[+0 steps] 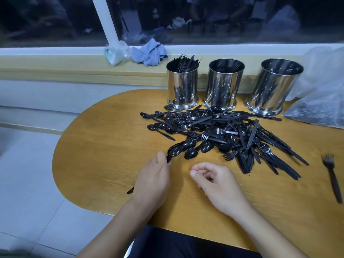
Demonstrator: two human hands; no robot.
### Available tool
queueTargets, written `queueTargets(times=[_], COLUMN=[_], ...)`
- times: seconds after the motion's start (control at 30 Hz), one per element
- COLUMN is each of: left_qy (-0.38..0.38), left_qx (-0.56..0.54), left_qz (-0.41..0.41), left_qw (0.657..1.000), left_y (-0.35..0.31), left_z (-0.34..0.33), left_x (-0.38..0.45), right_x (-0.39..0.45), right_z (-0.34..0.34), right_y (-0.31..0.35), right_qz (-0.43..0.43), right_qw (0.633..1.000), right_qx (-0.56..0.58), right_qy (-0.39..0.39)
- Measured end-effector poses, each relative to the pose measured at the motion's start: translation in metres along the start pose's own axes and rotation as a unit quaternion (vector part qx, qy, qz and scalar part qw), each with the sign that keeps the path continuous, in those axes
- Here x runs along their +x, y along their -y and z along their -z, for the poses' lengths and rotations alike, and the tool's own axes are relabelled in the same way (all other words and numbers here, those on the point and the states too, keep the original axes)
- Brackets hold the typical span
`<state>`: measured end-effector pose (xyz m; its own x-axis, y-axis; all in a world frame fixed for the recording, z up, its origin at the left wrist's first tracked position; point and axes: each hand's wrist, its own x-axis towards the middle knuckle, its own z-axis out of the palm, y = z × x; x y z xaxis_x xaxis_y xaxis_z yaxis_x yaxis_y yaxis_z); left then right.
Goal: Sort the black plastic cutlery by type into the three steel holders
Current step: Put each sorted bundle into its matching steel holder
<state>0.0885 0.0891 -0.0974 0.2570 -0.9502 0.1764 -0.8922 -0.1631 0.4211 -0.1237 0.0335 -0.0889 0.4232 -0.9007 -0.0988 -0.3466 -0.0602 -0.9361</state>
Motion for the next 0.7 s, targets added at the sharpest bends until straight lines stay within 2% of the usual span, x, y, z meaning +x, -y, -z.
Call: queueTargets(times=[0.07, 0.2, 0.33, 0.5, 0.7], left_qy=[0.048, 0.104, 0.099, 0.134, 0.138], left_qx=[-0.041, -0.114, -0.127, -0.142, -0.248], left_qz=[-0.017, -0.112, -0.189, -0.171, -0.137], left_qw=[0.998, 0.982, 0.969, 0.966, 0.949], left_y=[-0.013, -0.041, -0.068, -0.077, -0.064], left_z=[0.009, 0.007, -0.007, -0.011, -0.011], left_x=[0.0, -0.005, -0.011, -0.009, -0.004], right_x=[-0.006, -0.011, -0.01, -0.014, 0.0], right_z=[-0.001, -0.001, 0.006, 0.013, 0.022], right_y=[0.004, 0.011, 0.018, 0.026, 0.027], right_qz=[0.007, 0.029, -0.066, -0.09, -0.146], right_qw=[0.999, 0.989, 0.953, 0.917, 0.833], right_qx=[0.046, 0.145, 0.296, 0.387, 0.519], right_qy=[0.004, 0.015, 0.006, -0.035, -0.122])
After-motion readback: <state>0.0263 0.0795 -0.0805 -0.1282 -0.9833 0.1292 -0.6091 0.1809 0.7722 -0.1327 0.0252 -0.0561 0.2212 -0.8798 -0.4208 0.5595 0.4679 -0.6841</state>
